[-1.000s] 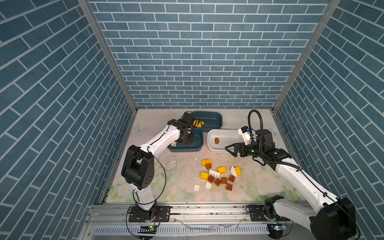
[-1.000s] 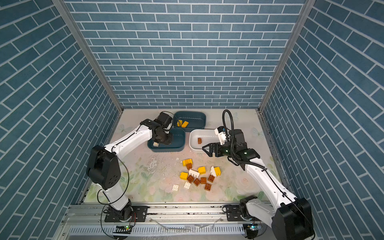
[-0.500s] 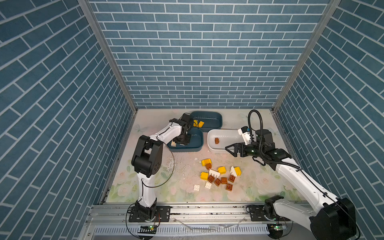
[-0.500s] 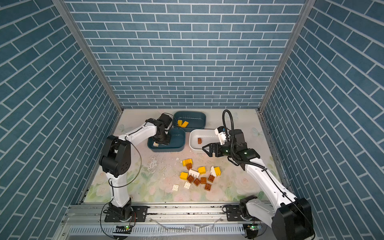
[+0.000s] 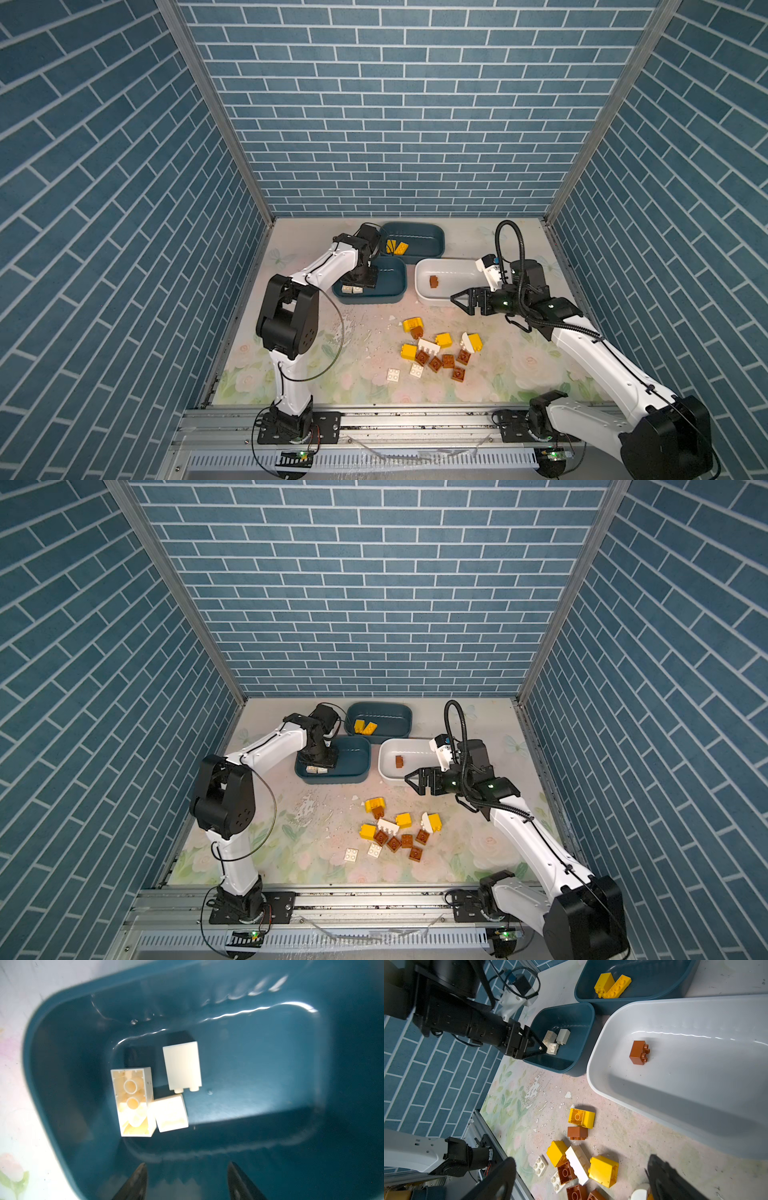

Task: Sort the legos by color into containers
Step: 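Carry the white brick with the left gripper into the nearer teal tub, release, then lower the left gripper to the pile and grasp a white 2x2 brick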

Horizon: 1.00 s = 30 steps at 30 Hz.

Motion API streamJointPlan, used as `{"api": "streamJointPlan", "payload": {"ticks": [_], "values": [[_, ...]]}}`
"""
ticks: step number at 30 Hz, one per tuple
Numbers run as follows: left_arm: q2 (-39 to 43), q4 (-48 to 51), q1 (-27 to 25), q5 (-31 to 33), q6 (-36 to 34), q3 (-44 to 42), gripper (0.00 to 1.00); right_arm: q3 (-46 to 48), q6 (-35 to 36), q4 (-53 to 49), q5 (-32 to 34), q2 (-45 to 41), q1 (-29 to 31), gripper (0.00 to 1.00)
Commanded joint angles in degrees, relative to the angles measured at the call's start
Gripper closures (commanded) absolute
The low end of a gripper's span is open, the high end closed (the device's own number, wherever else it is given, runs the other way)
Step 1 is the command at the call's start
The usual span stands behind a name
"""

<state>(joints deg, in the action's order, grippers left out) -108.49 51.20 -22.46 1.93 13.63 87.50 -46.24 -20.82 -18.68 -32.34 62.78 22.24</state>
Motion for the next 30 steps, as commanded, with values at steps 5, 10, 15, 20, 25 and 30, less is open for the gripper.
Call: {"api": "streamJointPlan", "payload": {"ticks": [5,10,15,20,25,30], "values": [[12.2,2.3,-2.2,-9.5,5.9,-8.9,0.32,-1.1,0.3,-0.3,0.6,-0.3,0.3,0.02],[19.0,1.5,-7.0,-12.2,10.8,-15.8,0.31,-0.2,-0.4,-0.2,0.7,-0.6,0.3,0.02],[23.5,-0.2,-13.2,-14.0,14.5,-22.7,0.31,0.9,-1.1,0.0,0.5,-1.0,0.5,0.02],[25.6,-2.8,-21.3,-13.6,14.8,-28.0,0.31,1.7,-1.0,-1.0,0.5,-1.4,0.7,0.02],[25.4,-2.9,-26.2,-13.2,18.7,-31.6,0.30,2.2,-1.0,-2.3,0.6,-1.6,1.0,0.02],[24.5,-5.2,-30.9,-12.8,22.8,-33.6,0.30,2.0,-1.1,-3.3,0.7,-1.2,1.5,0.02]]}}
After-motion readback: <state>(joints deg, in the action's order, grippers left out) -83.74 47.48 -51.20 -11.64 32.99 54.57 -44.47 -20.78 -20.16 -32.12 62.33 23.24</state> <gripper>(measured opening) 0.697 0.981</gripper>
